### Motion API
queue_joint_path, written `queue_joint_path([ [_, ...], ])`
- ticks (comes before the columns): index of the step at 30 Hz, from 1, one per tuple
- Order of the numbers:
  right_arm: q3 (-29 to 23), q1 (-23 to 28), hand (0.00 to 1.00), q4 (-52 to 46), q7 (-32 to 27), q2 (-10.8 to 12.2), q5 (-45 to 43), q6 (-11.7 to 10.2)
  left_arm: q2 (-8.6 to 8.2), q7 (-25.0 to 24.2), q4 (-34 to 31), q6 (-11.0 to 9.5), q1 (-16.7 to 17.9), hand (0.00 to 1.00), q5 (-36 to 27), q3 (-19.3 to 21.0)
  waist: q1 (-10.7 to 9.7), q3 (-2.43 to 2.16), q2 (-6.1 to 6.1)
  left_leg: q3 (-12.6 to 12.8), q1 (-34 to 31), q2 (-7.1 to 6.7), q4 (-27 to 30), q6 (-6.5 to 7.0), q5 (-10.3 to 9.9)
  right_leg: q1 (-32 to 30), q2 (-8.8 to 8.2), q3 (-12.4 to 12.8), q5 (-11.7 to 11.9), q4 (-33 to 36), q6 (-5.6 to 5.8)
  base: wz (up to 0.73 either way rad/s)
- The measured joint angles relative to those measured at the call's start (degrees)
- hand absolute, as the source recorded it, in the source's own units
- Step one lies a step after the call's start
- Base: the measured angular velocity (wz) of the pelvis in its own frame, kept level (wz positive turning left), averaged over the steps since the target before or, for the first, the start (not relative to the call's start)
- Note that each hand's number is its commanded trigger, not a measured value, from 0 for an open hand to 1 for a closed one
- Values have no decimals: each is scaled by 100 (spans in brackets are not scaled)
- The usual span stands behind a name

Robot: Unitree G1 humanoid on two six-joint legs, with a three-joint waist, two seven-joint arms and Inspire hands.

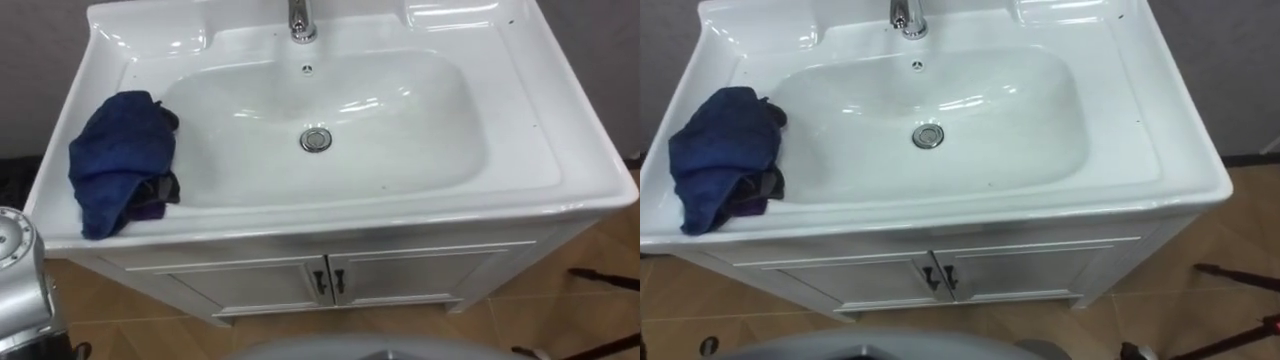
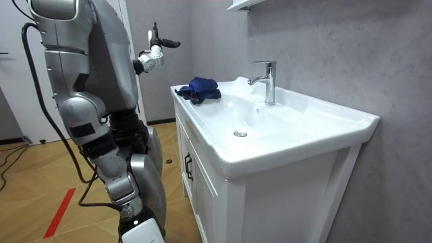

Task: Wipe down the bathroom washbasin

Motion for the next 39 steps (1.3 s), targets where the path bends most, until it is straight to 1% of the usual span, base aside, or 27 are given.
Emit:
queue_joint_path([
  [2, 2, 5, 0, -8, 2, -1, 3, -4, -1, 93, 0, -61, 31, 0, 0, 118, 34, 6, 8, 18, -19, 0, -12, 0, 0, -22, 0, 4, -2, 7, -1, -4],
  [3, 18, 1, 0, -14, 0, -9, 2, -4, -1, 161, 1, -93, 73, 0, -27, 190, 61, -12, -8, -1, -27, -3, -16, 0, 0, -49, -5, -4, -3, 24, -3, -3],
  [5, 118, 21, 0, -12, -13, -39, 4, 1, -3, 286, 5, -119, 129, 0, -217, 208, 157, -41, 28, -2, -45, -7, -10, 0, 1, -77, -11, -10, -4, 37, -4, 0],
  [6, 174, 43, 0, -15, -19, -49, 21, 6, -3, 362, 19, -119, 143, 0, -404, 236, 218, -28, 1, -3, -46, -7, -6, 0, 2, -80, -14, -22, -7, 42, -9, 0],
  [7, 234, 73, 0, -31, -23, -55, 21, 7, -2, 434, 46, -118, 142, 0, -580, 286, 288, -59, 26, -4, -46, -7, 4, -1, 2, -76, -18, -33, -11, 42, -14, 0],
  [9, 261, 71, 0, -42, -23, -67, 19, 15, -4, 512, 154, -118, 156, 0, -795, 414, 348, -54, -3, -6, -45, -7, 2, -1, 2, -69, -23, -51, -19, 42, -15, 0],
  [11, 264, 86, 0, -84, -22, -104, 23, 20, -12, 512, 326, -121, 326, 0, -1124, 518, 389, -68, 0, -2, -31, -11, 2, -1, 2, -49, -29, -54, -23, 39, -13, 0],
  [13, 264, 154, 0, -166, 0, -168, 18, 58, -14, 513, 762, -97, 511, 0, -1549, 570, 450, -68, 28, -49, -8, -33, 13, -1, 2, -11, -75, -138, -51, 60, -9, 10],
  [14, 262, 179, 0, -192, 2, -175, 16, 70, -14, 513, 873, -88, 538, 0, -1607, 593, 468, -72, 16, -88, -10, -40, 17, -1, 2, -5, -85, -156, -60, 68, -3, 19],
  [15, 256, 199, 0, -216, 3, -177, -2, 93, -13, 520, 1065, -88, 596, 0, -1697, 655, 500, -58, -6, -163, -12, -65, 16, 2, 4, -12, -107, -172, -95, 120, 10, 17],
  [17, 267, 190, 0, -234, 2, -211, -32, 158, -14, 537, 1441, -87, 718, 0, -1750, 677, 603, -69, -24, -187, -19, -85, 14, 4, 2, -26, -123, -172, -112, 144, 28, 6],
  [18, 269, 183, 0, -280, 2, -219, -32, 183, -18, 586, 1629, -86, 816, 0, -1917, 680, 656, -73, -34, -210, -30, -88, 11, 9, 0, -29, -123, -175, -111, 132, 30, 6],
  [20, 336, 154, 0, -284, 18, -214, -43, 181, -21, 674, 1872, -86, 924, 0, -2151, 678, 661, -98, -41, -326, -50, -101, 14, 23, -5, -5, -133, -252, -102, 116, 33, 20],
  [21, 350, 145, 0, -284, 28, -213, -42, 181, -52, 728, 2007, -88, 1002, 0, -2295, 675, 685, -95, -103, -382, -54, -113, 5, 35, 3, 16, -163, -340, -104, 119, 31, 21],
  [23, 381, 122, 0, -281, 34, -241, -43, 186, -142, 776, 2205, -88, 1066, 0, -2512, 662, 723, -103, -109, -450, -89, -130, 5, 44, 8, 34, -190, -407, -112, 126, 32, 21],
  [24, 382, 121, 0, -281, 49, -257, -37, 189, -186, 806, 2357, -89, 1068, 0, -2669, 609, 753, -83, -150, -514, -120, -154, 5, 56, 18, 27, -219, -459, -127, 141, 46, 22],
  [25, 382, 116, 0, -281, 75, -281, -14, 194, -251, 808, 2545, -89, 1076, 0, -2750, 588, 784, -81, -149, -512, -119, -166, 4, 68, 28, 23, -234, -473, -131, 142, 53, 19],
  [26, 386, 107, 0, -280, 78, -286, -11, 195, -265, 809, 2678, -90, 1091, 0, -2760, 566, 795, -80, -142, -518, -121, -169, 0, 68, 28, 27, -240, -484, -133, 143, 56, 8],
  [28, 386, 95, 0, -272, 85, -275, -7, 190, -313, 719, 3172, -92, 1269, 0, -2864, 318, 770, -80, -144, -630, -127, -194, -17, 73, 28, 95, -273, -578, -148, 117, 76, 19],
  [29, 384, 103, 0, -269, 89, -271, -6, 194, -324, 687, 3315, -97, 1279, 0, -2854, 190, 774, -81, -153, -643, -124, -203, -17, 75, 29, 99, -286, -600, -155, 120, 83, 21],
  [30, 383, 82, 0, -265, 112, -271, -13, 223, -344, 597, 3730, -98, 1289, 0, -2838, -23, 784, -81, -161, -666, -130, -210, -15, 80, 31, 98, -297, -617, -165, 122, 87, 11],
  [31, 384, 46, 0, -263, 131, -258, -46, 243, -385, 506, 4133, -94, 1301, 0, -2830, -171, 784, -81, -178, -690, -135, -211, -15, 80, 30, 102, -296, -625, -165, 112, 88, 6],
  [32, 385, 40, 0, -263, 130, -248, -54, 240, -424, 463, 4283, -91, 1343, 0, -2828, -232, 783, -84, -195, -693, -134, -211, -16, 80, 30, 107, -296, -633, -166, 108, 88, 4],
  [34, 379, 5, 0, -249, 119, -224, -43, 253, -554, 315, 4806, -62, 1454, 0, -2752, -678, 764, -89, -257, -680, -123, -211, -9, 83, 32, 121, -297, -636, -167, 101, 90, 0],
  [35, 382, -1, 0, -249, 114, -222, -47, 257, -571, 268, 4991, -26, 1487, 0, -2675, -793, 758, -87, -272, -684, -122, -212, -5, 83, 32, 129, -297, -641, -167, 95, 90, 5],
  [37, 380, -30, 0, -194, 121, -205, -48, 268, -583, -5, 5540, 124, 1507, 0, -2275, -1205, 708, -79, -316, -726, -93, -204, -3, 84, 31, 240, -275, -680, -152, -19, 102, 12],
  [39, 377, -103, 0, -97, 137, -200, -47, 304, -598, -260, 5911, 232, 1506, 0, -1908, -1330, 639, -74, -329, -747, -58, -201, -47, 86, 29, 285, -273, -696, -152, -49, 103, 7],
])
